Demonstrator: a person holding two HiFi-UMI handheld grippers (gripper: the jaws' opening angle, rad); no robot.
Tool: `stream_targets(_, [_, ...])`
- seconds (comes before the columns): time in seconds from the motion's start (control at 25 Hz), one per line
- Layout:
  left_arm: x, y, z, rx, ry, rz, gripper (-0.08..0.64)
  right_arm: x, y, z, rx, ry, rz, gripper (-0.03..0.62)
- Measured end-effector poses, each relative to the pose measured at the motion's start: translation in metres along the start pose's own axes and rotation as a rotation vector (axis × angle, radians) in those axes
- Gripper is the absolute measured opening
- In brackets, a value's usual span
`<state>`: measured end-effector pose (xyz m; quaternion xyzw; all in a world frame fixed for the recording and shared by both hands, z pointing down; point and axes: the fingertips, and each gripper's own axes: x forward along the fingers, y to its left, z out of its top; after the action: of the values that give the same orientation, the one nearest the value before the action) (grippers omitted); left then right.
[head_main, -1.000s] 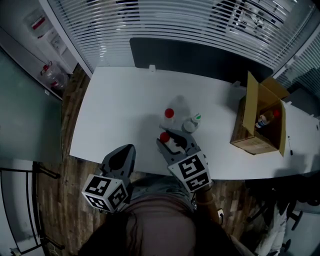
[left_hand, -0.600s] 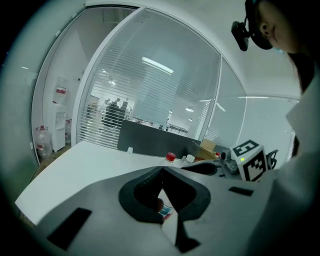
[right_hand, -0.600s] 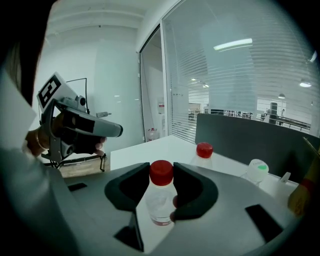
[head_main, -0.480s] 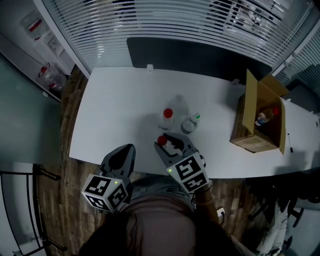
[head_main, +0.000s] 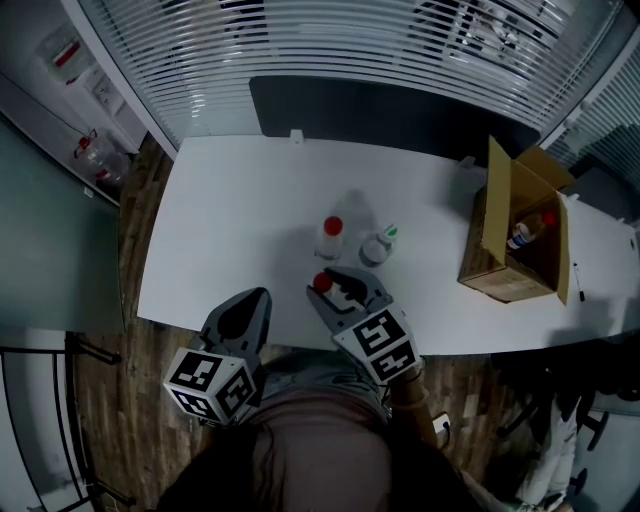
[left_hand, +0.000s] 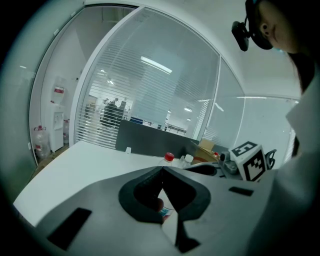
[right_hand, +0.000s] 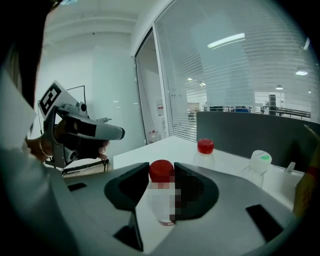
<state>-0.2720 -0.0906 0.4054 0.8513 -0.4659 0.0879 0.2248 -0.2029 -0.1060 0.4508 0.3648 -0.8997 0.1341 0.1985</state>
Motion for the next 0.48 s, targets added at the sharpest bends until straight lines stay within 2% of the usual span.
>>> stream_targets(0.48, [0.004,-0.009,0.003,0.016,-0.007,-0.030,0.008,-0.013,0.005,0.011,-0.012,-0.044,0.002,0.166])
